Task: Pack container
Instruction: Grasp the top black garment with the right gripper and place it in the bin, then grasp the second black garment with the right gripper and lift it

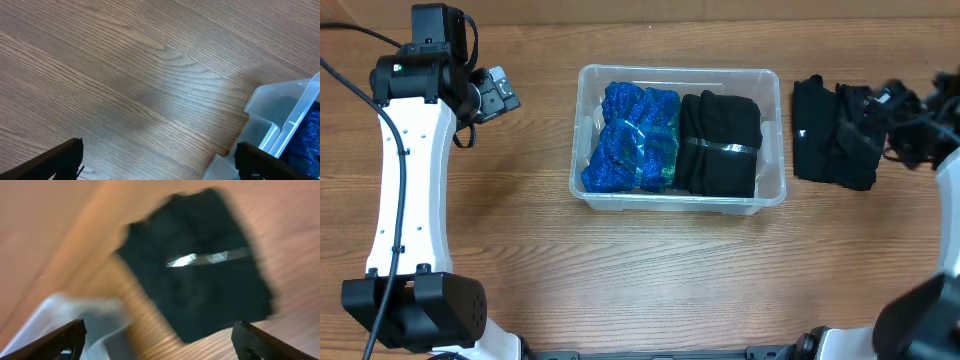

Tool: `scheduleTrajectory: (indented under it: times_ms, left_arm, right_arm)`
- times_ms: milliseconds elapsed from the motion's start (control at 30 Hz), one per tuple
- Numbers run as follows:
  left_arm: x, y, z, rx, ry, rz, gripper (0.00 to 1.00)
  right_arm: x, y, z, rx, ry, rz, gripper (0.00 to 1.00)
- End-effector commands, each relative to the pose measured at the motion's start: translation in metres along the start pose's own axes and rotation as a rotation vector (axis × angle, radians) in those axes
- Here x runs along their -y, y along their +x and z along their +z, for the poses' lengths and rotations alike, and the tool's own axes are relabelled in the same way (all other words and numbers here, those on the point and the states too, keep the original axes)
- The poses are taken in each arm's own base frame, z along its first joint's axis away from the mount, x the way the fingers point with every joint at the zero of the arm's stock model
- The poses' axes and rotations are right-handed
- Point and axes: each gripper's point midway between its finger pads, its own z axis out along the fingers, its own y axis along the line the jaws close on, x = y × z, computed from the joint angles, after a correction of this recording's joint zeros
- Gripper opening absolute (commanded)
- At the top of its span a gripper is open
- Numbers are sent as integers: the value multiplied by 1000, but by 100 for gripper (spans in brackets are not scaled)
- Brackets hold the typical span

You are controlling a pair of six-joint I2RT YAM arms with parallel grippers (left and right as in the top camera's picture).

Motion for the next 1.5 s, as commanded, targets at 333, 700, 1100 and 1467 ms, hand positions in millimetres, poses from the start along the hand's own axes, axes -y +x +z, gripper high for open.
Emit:
scheduleTrajectory:
  times_ms: [333, 700, 1100, 1467]
  left_arm:
    - [-1, -2, -1, 11, -9, 19, 100]
    - [-1, -2, -1, 11, -9, 19, 100]
    - [-1, -2, -1, 11, -9, 19, 100]
    - [-1, -2, -1, 11, -9, 19, 100]
  right_arm:
    - [79, 26, 149, -246, -83, 31, 94]
    - [-9, 35, 78, -291, -276, 4, 4]
    - [-234, 142, -196, -87, -907, -507, 4]
    - [-154, 192, 44, -289, -105, -627, 48]
